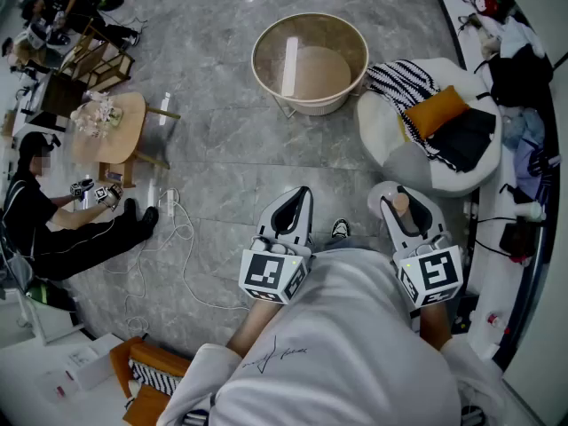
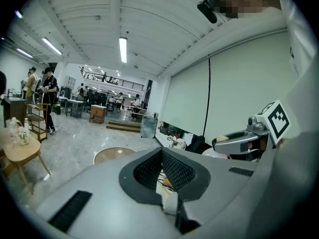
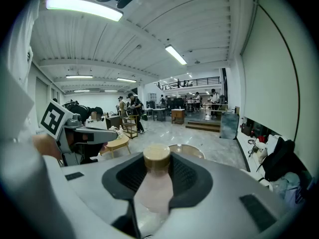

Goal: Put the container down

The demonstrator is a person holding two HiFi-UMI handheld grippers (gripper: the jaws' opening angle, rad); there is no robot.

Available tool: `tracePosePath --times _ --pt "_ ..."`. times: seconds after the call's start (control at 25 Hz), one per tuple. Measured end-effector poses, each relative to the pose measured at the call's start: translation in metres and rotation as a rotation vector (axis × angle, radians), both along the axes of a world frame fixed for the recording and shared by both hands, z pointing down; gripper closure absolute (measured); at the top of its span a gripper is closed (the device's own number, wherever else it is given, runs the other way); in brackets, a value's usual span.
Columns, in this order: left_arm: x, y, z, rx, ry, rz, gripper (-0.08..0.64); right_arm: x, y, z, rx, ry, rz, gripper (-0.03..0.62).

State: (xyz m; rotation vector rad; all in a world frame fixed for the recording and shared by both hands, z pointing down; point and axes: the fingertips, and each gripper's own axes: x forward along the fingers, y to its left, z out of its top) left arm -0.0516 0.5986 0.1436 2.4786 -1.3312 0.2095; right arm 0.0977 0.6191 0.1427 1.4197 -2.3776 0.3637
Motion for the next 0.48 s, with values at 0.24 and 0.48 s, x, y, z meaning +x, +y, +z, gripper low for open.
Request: tracePosePath --times 0.24,0.48 --pt "0.001 0.002 -0.01 0.031 -0.011 0.011 0.543 -0.008 0.01 -0.003 0.024 -0.033 0.002 0.449" --pt "0.009 0.002 -0.005 0.015 -0.032 0.014 0.543 0.0 0.009 0.007 0.014 -0.035 0.003 0.449"
